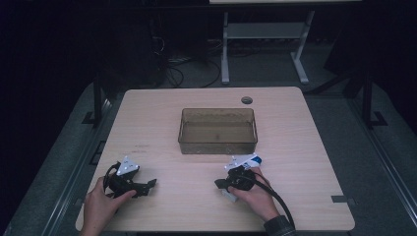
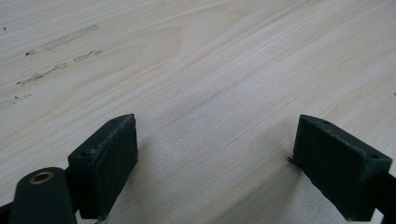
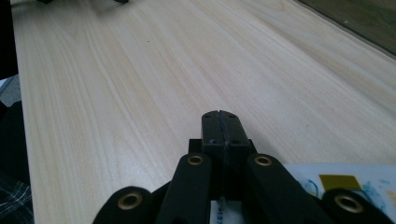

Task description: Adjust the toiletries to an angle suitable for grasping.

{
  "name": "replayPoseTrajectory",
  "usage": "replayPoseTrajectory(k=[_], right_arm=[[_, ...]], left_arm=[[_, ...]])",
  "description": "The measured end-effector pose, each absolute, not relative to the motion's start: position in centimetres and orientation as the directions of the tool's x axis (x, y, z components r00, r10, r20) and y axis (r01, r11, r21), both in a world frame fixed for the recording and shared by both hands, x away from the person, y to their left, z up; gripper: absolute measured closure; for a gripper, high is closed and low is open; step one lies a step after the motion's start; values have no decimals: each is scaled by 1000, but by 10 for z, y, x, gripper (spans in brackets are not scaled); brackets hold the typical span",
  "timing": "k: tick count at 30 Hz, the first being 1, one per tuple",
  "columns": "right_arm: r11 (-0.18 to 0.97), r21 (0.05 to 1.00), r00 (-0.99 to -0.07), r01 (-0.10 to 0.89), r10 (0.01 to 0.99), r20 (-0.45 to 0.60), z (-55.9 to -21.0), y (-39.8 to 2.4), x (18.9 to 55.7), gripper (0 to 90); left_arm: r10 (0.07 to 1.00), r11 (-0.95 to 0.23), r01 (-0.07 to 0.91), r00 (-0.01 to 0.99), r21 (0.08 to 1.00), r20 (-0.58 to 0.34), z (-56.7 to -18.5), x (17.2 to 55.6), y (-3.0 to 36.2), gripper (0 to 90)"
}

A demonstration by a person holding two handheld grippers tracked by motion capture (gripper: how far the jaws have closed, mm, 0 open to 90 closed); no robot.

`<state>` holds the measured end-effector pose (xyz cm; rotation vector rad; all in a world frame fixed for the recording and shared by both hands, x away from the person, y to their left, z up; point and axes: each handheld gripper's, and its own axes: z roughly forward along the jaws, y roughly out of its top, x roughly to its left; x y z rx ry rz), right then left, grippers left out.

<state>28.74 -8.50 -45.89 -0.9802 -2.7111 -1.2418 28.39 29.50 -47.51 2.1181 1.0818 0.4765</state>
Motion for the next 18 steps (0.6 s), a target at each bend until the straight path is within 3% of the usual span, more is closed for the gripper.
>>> replayPoseTrajectory(k=[18], right_arm=[[496, 675, -801, 545, 547, 245, -459, -95, 272, 900]], left_arm=[[812, -405, 555, 583, 727, 8, -475, 284, 295, 128]])
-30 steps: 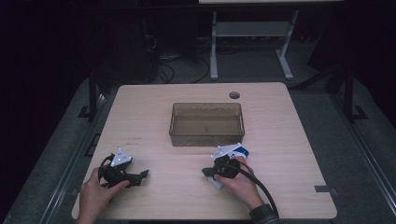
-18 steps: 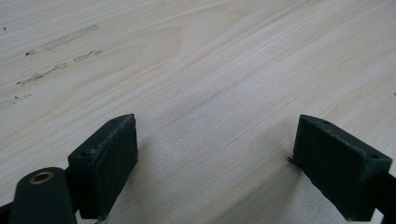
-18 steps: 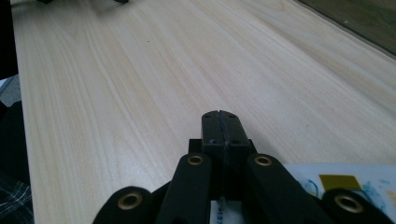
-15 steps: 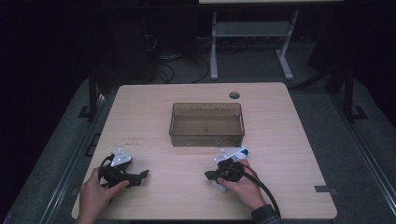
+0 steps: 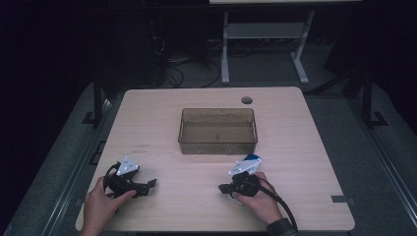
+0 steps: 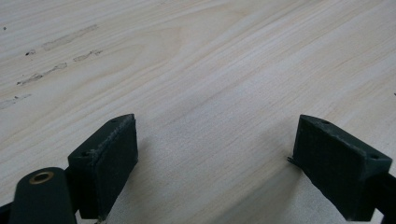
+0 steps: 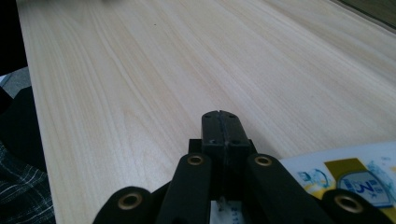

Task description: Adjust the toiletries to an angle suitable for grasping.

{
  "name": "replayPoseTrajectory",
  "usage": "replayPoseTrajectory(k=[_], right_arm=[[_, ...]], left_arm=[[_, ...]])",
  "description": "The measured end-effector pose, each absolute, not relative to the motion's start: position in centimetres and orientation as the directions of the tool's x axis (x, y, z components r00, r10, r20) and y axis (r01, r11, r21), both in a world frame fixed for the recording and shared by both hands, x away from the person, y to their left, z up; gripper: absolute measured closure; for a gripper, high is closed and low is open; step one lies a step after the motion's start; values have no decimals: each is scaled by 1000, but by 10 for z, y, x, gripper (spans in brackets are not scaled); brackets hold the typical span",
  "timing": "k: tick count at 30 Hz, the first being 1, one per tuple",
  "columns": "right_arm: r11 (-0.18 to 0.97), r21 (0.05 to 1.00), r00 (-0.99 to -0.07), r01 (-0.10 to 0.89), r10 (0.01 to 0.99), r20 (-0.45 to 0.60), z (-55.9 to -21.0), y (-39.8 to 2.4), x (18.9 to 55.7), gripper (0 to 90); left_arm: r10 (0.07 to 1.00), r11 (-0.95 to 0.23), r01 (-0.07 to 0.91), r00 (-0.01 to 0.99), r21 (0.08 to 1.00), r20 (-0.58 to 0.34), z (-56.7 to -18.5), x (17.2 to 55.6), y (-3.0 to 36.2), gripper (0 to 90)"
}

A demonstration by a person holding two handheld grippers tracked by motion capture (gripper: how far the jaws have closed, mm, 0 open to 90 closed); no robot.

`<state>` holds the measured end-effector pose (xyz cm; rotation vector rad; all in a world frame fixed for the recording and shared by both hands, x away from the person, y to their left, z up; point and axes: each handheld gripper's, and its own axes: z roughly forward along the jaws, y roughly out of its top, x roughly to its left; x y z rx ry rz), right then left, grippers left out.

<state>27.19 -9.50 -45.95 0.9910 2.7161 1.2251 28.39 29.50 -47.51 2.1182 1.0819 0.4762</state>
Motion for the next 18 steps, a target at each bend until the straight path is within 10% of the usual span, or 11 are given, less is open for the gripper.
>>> replayPoseTrajectory(k=[18], right_arm=[[478, 672, -780, 565, 575, 247, -459, -115, 258, 900]], left_arm=[[812, -405, 554, 583, 727, 8, -475, 284, 295, 128]])
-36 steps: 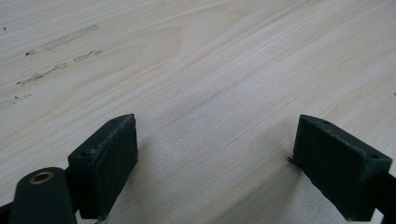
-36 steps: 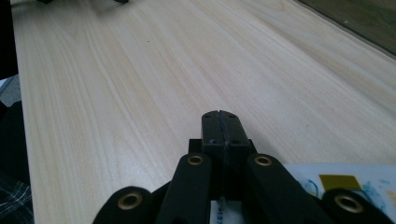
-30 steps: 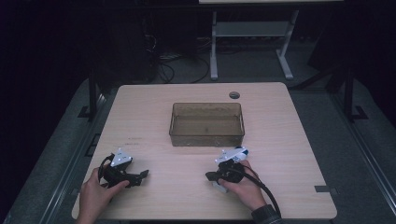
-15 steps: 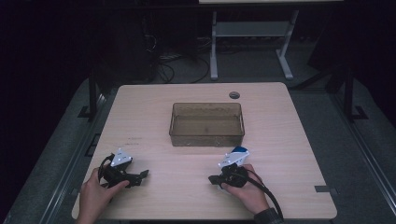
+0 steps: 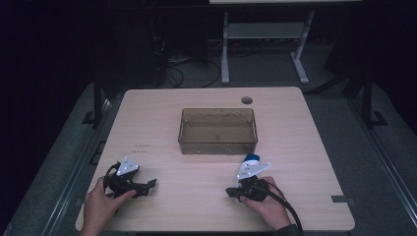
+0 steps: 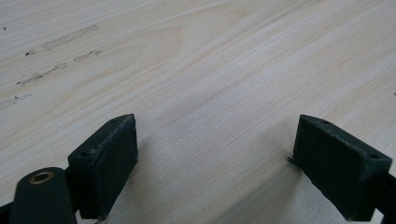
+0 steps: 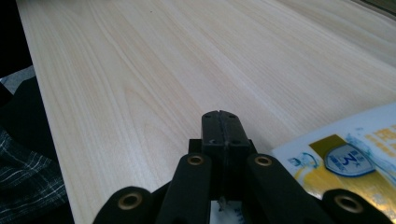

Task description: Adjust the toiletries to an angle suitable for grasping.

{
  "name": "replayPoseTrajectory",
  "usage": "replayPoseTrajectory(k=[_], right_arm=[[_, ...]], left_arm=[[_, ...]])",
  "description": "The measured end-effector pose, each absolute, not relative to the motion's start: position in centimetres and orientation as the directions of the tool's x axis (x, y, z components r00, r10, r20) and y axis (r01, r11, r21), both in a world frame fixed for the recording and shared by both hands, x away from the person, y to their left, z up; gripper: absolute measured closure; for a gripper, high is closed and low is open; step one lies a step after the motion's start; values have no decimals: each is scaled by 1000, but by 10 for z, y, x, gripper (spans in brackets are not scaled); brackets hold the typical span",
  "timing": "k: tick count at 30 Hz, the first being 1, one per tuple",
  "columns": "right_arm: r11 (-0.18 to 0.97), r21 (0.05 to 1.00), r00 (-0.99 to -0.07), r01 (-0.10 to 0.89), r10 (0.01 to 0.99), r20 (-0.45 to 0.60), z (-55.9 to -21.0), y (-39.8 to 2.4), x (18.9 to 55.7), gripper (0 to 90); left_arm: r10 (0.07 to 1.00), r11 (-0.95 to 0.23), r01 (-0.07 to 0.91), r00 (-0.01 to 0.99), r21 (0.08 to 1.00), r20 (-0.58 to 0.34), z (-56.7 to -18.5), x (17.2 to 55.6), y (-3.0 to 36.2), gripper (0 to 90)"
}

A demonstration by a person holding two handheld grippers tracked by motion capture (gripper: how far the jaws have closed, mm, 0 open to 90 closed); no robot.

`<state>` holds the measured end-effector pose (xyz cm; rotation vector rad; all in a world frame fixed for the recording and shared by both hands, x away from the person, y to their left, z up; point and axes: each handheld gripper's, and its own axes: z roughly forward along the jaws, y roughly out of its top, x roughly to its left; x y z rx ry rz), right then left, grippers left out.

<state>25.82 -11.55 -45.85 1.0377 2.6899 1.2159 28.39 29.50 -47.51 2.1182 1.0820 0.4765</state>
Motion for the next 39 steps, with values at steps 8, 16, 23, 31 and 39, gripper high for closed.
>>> replayPoseTrajectory(k=[8, 16, 23, 31, 39], right_arm=[[466, 669, -765, 579, 594, 249, -458, -125, 252, 900], [456, 667, -753, 589, 609, 250, -458, -136, 246, 900], [444, 664, -738, 602, 626, 251, -458, -148, 242, 900], [432, 659, -721, 615, 646, 250, -459, -161, 238, 900], [402, 658, -692, 636, 675, 257, -459, -178, 234, 900]], left_arm=[[812, -405, 554, 583, 727, 8, -475, 284, 295, 128], [812, -405, 554, 583, 727, 8, -475, 284, 295, 128], [812, -405, 555, 583, 727, 8, -475, 284, 295, 128], [812, -405, 554, 583, 727, 8, -475, 284, 295, 128], [812, -405, 554, 583, 727, 8, -475, 284, 295, 128]])
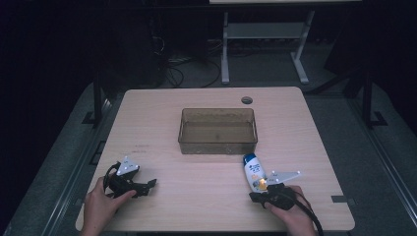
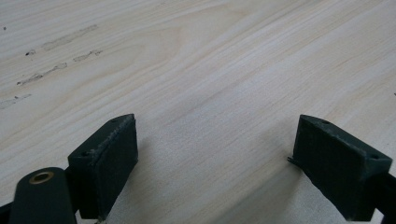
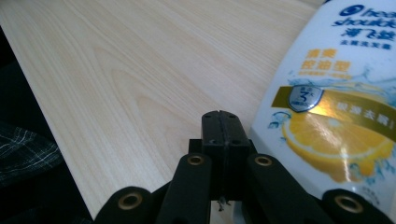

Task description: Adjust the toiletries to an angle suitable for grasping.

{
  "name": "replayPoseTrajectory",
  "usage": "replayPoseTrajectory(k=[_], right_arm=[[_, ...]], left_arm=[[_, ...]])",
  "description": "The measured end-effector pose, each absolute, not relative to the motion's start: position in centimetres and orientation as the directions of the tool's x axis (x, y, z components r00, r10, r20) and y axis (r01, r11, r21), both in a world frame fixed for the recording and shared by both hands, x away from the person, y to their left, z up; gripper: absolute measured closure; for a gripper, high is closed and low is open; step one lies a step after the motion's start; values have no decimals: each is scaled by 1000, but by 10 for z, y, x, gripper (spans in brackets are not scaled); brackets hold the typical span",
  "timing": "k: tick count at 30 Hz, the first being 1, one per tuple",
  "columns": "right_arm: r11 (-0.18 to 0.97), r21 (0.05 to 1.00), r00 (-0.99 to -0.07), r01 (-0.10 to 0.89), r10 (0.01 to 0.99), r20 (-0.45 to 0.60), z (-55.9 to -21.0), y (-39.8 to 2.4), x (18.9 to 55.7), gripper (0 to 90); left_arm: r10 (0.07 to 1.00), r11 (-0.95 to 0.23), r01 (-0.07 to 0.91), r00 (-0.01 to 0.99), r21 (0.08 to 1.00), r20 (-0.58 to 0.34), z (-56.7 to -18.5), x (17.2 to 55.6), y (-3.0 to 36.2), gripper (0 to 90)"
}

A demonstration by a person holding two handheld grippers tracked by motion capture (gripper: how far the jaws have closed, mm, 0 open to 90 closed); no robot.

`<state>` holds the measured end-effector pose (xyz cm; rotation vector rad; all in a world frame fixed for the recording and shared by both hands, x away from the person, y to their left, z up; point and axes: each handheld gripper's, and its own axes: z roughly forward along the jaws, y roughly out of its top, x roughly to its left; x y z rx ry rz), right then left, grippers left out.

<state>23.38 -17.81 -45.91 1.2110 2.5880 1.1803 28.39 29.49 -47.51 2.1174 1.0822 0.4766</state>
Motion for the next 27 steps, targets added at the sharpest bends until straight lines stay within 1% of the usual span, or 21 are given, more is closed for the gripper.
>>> replayPoseTrajectory(k=[15, 27], right_arm=[[373, 666, -661, 646, 710, 244, -459, -205, 228, 900], [338, 660, -615, 671, 751, 240, -459, -228, 224, 900]], left_arm=[[812, -405, 554, 583, 727, 8, -475, 284, 295, 128], [813, -405, 554, 583, 727, 8, -475, 284, 295, 128]])
